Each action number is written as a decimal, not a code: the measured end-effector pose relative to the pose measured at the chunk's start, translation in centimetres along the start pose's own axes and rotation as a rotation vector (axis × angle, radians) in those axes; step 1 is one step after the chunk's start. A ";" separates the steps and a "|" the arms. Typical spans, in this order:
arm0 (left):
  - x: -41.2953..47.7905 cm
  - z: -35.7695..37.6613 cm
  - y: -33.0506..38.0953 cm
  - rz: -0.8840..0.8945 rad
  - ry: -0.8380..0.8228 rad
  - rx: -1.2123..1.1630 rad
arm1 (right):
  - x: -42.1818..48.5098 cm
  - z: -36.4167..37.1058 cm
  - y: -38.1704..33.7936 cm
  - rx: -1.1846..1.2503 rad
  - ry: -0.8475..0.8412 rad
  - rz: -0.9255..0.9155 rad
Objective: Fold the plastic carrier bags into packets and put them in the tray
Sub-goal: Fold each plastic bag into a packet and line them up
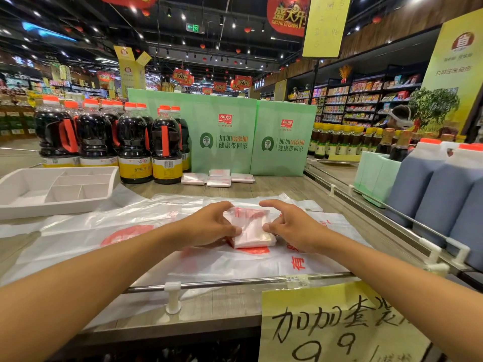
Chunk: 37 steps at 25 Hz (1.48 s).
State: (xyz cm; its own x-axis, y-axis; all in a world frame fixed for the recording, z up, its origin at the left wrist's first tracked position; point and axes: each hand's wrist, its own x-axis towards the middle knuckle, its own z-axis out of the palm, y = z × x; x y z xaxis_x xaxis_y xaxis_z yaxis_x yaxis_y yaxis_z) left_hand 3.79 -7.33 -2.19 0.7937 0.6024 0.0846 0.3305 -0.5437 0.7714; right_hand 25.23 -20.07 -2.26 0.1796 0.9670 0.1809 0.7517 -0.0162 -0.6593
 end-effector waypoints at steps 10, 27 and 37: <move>0.4 0.8 0.3 0.040 0.115 0.186 | 0.5 0.6 0.3 -0.111 -0.026 -0.035; 0.5 -0.1 -2.0 -0.060 -0.052 0.799 | 4.5 1.4 0.3 -0.632 -0.305 -0.074; 1.7 -1.5 -2.2 -0.181 -0.347 0.868 | 4.7 1.6 1.5 -0.737 -0.384 0.081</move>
State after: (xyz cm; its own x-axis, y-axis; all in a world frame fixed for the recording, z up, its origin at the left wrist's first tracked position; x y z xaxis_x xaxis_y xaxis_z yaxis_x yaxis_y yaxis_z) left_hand 3.63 -4.21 -2.81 0.7548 0.5886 -0.2897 0.6162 -0.7876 0.0051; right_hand 26.20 -15.12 -3.56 0.1227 0.9729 -0.1960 0.9924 -0.1230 0.0106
